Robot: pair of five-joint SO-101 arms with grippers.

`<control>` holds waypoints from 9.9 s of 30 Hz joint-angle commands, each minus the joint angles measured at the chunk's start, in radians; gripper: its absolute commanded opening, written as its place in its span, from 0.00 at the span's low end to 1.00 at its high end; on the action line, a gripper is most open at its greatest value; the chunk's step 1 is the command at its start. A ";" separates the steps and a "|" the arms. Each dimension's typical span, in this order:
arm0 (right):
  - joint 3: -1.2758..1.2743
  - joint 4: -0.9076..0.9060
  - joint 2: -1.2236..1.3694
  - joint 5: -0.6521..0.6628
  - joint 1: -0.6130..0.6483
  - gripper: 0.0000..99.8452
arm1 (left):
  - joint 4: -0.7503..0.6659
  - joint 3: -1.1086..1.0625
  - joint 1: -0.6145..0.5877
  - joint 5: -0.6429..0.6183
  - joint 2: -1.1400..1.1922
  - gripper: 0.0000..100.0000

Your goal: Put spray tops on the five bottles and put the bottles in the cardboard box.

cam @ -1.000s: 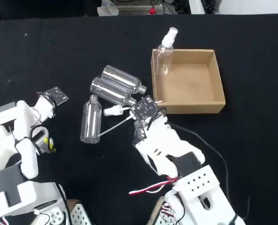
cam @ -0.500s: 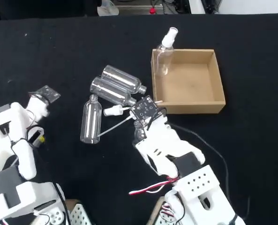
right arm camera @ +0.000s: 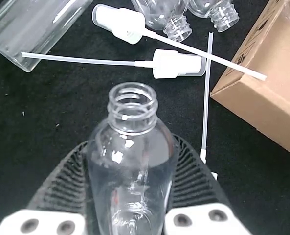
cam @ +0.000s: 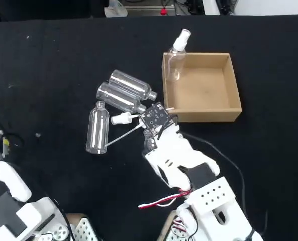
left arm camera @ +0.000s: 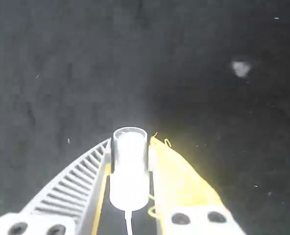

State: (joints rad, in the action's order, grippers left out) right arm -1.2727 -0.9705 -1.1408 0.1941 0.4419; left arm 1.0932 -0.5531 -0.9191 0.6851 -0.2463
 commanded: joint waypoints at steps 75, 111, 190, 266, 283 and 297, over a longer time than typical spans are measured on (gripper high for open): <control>0.214 0.204 -0.012 -0.009 0.344 0.01 | 0.325 0.045 0.133 -0.276 -0.614 0.04; -0.008 0.404 -0.021 -0.127 0.210 0.01 | -0.390 0.005 1.231 -0.847 -0.905 0.04; -0.013 0.404 -0.021 -0.118 0.204 0.01 | -0.153 -0.013 1.078 -0.796 -0.809 0.22; -0.015 0.402 -0.021 -0.118 0.206 0.01 | -0.094 0.041 1.070 -0.677 -0.721 0.22; -0.015 0.402 -0.021 -0.118 0.206 0.01 | 0.115 0.226 1.136 -0.684 -0.637 0.22; -0.024 0.416 -0.021 -0.118 0.207 0.01 | 0.143 0.285 1.127 -0.684 -0.499 0.22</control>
State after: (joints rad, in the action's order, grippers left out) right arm -1.3050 -0.5900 -1.1408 0.0760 0.6582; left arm 1.2068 -0.3506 0.2117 0.0038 -0.7495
